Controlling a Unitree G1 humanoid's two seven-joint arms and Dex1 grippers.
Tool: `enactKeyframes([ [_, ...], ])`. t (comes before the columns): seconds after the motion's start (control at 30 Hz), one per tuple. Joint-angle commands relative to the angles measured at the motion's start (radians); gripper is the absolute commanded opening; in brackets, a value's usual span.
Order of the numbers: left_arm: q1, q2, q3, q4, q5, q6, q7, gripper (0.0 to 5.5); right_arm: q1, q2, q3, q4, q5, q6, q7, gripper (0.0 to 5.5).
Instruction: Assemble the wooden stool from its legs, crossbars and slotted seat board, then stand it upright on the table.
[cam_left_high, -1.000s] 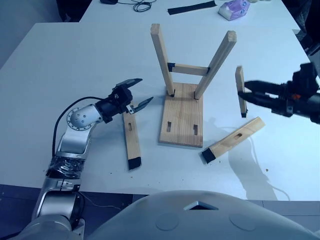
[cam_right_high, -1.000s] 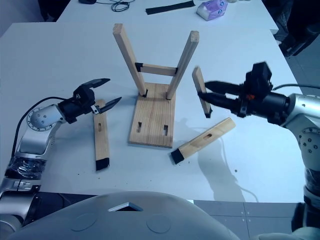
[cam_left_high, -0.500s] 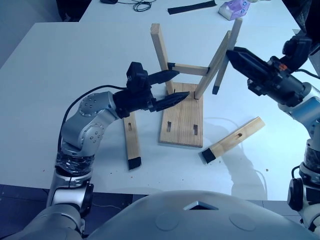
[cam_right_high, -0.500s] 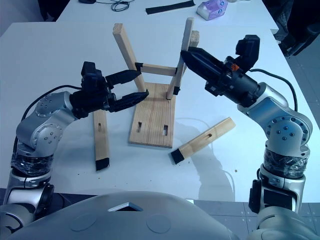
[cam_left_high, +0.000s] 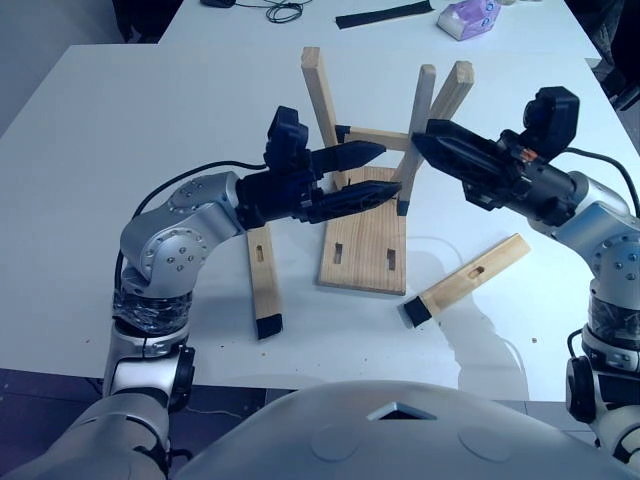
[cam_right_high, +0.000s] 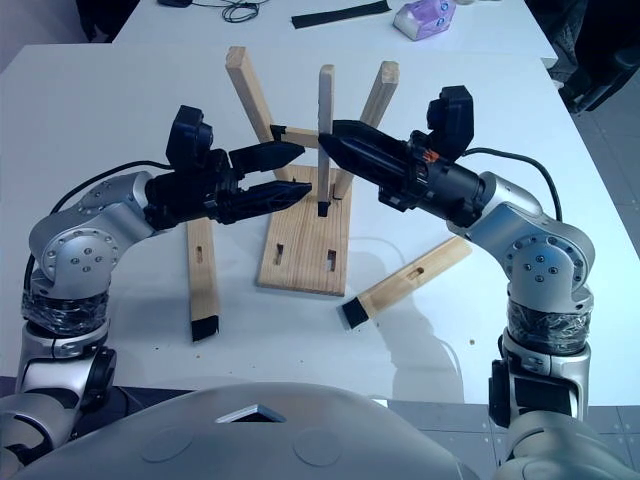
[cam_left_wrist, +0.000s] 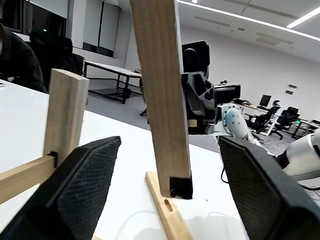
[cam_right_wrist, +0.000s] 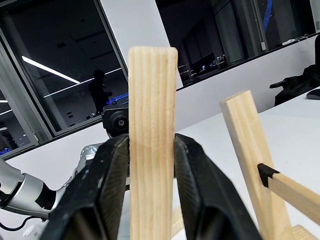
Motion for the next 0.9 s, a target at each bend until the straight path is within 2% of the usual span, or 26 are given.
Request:
enactKeyframes([
  [0.03, -0.026, 0.0, -0.015, 0.001, -0.002, 0.02, -0.009, 3.6, -0.009, 0.016, 0.017, -0.023, -0.007, 0.003, 0.004, 1.33],
  [0.43, -0.028, 0.001, -0.062, 0.004, 0.083, -0.01, -0.032, 3.6, -0.002, 0.044, 0.042, -0.042, -0.017, 0.004, 0.002, 1.33],
  [0.9, -0.056, 0.003, -0.047, 0.026, 0.072, 0.015, -0.042, 3.6, 0.048, 0.009, 0.07, -0.063, -0.094, -0.007, 0.062, 1.33],
])
